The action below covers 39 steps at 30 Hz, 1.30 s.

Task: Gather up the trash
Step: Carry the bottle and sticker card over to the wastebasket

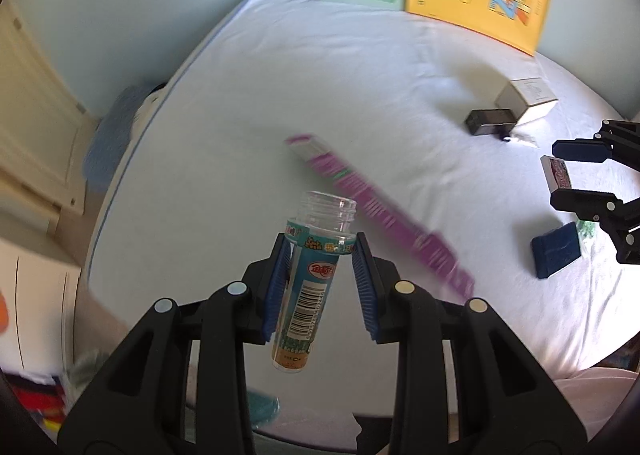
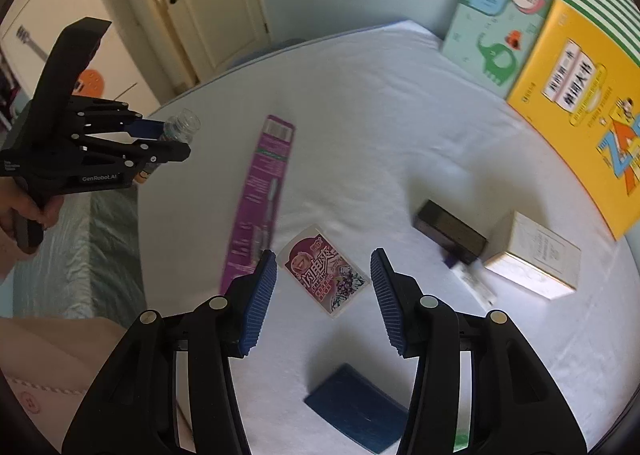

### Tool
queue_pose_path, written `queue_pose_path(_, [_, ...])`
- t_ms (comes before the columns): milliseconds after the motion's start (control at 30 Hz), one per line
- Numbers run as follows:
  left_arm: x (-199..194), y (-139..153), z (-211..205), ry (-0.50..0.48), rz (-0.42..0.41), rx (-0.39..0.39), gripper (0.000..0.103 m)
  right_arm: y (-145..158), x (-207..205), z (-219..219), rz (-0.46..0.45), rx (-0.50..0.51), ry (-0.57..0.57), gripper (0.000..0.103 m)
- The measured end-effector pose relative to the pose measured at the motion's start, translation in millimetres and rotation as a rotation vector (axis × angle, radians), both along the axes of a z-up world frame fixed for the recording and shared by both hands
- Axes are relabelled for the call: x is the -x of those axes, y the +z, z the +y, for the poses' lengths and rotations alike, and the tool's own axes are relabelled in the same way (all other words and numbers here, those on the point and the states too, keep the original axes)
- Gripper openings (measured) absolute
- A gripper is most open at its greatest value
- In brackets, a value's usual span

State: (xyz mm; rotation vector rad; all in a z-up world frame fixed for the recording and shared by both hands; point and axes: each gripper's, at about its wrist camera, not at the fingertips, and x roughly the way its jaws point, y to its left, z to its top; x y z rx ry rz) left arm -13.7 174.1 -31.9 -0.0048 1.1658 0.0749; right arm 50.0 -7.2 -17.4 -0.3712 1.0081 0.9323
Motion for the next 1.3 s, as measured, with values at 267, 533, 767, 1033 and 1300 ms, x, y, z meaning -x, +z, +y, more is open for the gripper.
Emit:
queue_pose_path(267, [100,-4,70,0.252,0.02,-0.011,0.03,8,55,108,0.0,-0.025,0.278,0.05])
queue_pose_path(533, [193,-9,125,0.499,0.038,-0.009,0.03,12,115,209,0.003,-0.03,0.548,0.05])
queue_pose_path(767, [256,-19,157,0.668,0.05,0.015,0.03,12,167,278,0.014,-0.031,0.735,0.05])
queue_pose_path(1033, [309,-31,186,0.815,0.068,0.039,0.03,6,219,334,0.052,-0.014,0.913,0.05])
queue_pose_path(1300, [354,-40,210,0.913,0.083,0.056,0.03,0,263,374,0.07,0.009,1.052,0.05])
